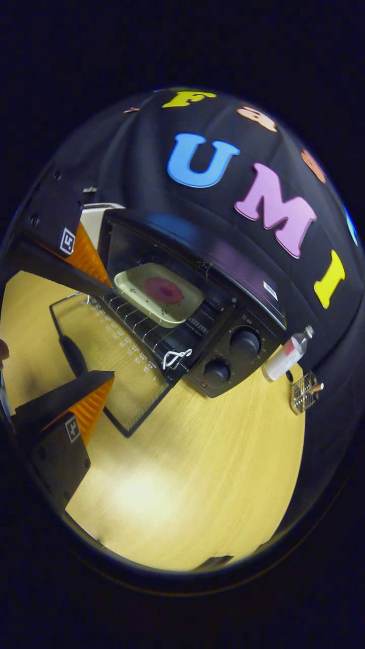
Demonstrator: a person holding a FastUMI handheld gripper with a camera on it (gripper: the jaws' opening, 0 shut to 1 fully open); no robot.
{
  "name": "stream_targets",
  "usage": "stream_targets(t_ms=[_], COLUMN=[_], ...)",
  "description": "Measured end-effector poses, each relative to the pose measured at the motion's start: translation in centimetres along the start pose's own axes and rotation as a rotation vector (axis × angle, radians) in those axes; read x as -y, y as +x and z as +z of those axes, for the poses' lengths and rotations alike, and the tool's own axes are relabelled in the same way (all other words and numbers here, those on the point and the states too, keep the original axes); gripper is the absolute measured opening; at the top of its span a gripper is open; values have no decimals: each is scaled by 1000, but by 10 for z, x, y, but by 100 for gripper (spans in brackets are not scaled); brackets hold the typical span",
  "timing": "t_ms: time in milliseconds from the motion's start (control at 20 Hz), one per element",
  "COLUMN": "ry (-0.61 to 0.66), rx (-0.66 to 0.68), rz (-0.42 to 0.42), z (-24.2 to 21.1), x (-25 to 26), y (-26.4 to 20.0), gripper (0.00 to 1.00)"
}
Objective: Open the toaster oven, put the food inside, and close the toaster oven door.
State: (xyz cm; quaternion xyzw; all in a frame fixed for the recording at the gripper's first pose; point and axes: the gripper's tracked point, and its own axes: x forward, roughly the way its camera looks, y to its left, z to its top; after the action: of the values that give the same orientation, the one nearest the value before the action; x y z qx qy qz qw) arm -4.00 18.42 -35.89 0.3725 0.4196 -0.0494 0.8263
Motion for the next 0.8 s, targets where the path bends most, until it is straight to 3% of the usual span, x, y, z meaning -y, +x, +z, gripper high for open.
stream_targets(t_ms=[150,250,500,800], ry=[-321,-457,-575,-692], rx=[-24,-49,-150,-222], rz=[-52,-62,-80,-163], z=[-17,-34,-76,-99], x=[15,15,24,45], y=[-15,-20,-11,20], gripper=[98,98,99,99])
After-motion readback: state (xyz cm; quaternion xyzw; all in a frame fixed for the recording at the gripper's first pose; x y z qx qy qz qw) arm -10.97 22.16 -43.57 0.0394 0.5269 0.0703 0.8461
